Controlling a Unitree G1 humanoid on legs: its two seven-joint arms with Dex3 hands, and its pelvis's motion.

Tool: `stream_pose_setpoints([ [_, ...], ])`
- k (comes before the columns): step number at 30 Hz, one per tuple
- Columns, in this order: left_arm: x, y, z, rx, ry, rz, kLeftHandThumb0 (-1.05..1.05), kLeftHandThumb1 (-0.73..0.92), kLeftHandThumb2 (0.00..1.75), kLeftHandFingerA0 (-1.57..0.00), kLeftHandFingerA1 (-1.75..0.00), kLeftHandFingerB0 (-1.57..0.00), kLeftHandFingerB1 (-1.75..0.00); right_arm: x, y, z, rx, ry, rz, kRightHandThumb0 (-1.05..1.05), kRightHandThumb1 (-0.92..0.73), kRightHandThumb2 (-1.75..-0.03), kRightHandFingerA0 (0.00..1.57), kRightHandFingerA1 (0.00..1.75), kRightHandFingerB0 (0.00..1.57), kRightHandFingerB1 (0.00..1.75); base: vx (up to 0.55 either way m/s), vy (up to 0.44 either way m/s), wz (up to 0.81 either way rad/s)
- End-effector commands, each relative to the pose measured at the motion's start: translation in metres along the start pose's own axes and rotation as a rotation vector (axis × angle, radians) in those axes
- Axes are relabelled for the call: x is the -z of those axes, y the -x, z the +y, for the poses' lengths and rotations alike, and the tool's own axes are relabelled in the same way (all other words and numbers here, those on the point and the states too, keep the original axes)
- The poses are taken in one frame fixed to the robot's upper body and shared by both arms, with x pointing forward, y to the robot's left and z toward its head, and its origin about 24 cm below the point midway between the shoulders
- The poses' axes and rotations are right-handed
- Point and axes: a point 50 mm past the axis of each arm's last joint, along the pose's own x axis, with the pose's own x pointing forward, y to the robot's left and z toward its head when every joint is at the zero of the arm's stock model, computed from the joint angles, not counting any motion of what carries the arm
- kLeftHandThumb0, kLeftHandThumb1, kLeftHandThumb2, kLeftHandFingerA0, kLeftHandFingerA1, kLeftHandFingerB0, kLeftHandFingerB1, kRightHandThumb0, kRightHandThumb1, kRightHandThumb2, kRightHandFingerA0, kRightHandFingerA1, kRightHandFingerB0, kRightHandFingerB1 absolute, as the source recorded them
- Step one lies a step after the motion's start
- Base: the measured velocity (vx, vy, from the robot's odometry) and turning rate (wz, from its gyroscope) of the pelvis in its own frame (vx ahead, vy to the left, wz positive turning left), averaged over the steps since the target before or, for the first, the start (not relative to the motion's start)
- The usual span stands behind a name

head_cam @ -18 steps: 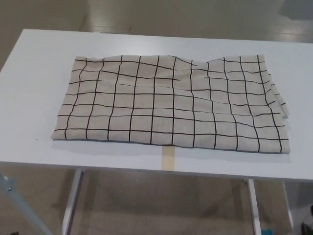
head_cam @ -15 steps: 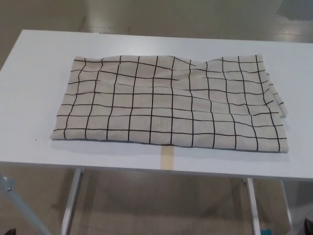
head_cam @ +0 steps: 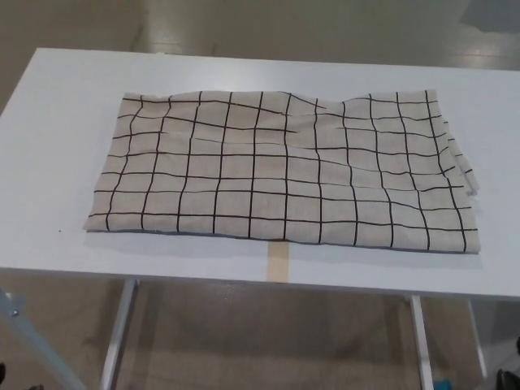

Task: Use the left hand to fold a white towel with checkered patterns in half.

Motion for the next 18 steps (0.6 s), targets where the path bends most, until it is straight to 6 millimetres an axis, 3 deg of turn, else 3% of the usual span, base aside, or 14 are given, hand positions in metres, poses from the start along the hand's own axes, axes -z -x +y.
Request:
stream_pose_setpoints([
  [1,-0.044,0.033,-0.023,0.085,-0.219,-0.461,-0.48,0.46,0.59,-0.04,-0.3,-0.02,-0.18,0.006,0.02,0.015,-0.139,0.034,-0.015,-0.39,-0.65,-0.59,0.42,0.38,0.47,0.36,0.0,0.0,0.0],
  [2,-0.057,0.038,-0.026,0.055,-0.258,-0.557,-0.53,0.34,0.71,0.0,-0.32,0.0,-0.2,0.008,0.02,0.015,-0.158,0.045,-0.009,-0.39,-0.65,-0.59,0.42,0.38,0.47,0.36,0.0,0.0,0.0],
  [7,-0.1,0.053,-0.031,-0.05,-0.366,-0.851,-0.62,0.37,0.7,0.0,-0.14,0.0,-0.05,0.016,0.022,0.016,-0.206,0.09,0.017,-0.4,-0.64,-0.59,0.42,0.38,0.47,0.36,0.0,0.0,0.0],
  [8,-0.106,0.054,-0.031,-0.055,-0.381,-0.883,-0.55,0.5,0.55,0.0,-0.11,0.0,-0.06,0.017,0.023,0.015,-0.21,0.091,0.022,-0.4,-0.65,-0.59,0.41,0.38,0.45,0.36,0.0,0.0,0.0],
  [9,-0.116,0.056,-0.032,-0.055,-0.416,-0.937,-0.63,0.38,0.69,0.0,-0.08,0.0,0.0,0.019,0.024,0.014,-0.216,0.092,0.032,-0.41,-0.65,-0.59,0.4,0.38,0.45,0.35,0.0,0.0,0.0],
  [14,-0.145,0.053,-0.032,-0.068,-0.547,-1.041,-0.64,0.39,0.7,0.0,-0.07,0.0,0.0,0.022,0.025,0.013,-0.209,0.109,0.043,-0.41,-0.65,-0.6,0.4,0.38,0.43,0.35,0.0,0.0,0.0],
  [18,-0.168,0.04,-0.034,-0.101,-0.595,-1.096,-0.65,0.4,0.72,0.0,-0.09,0.0,-0.02,0.025,0.028,0.012,-0.189,0.124,0.056,-0.41,-0.65,-0.6,0.4,0.38,0.42,0.35,0.0,0.0,0.0],
])
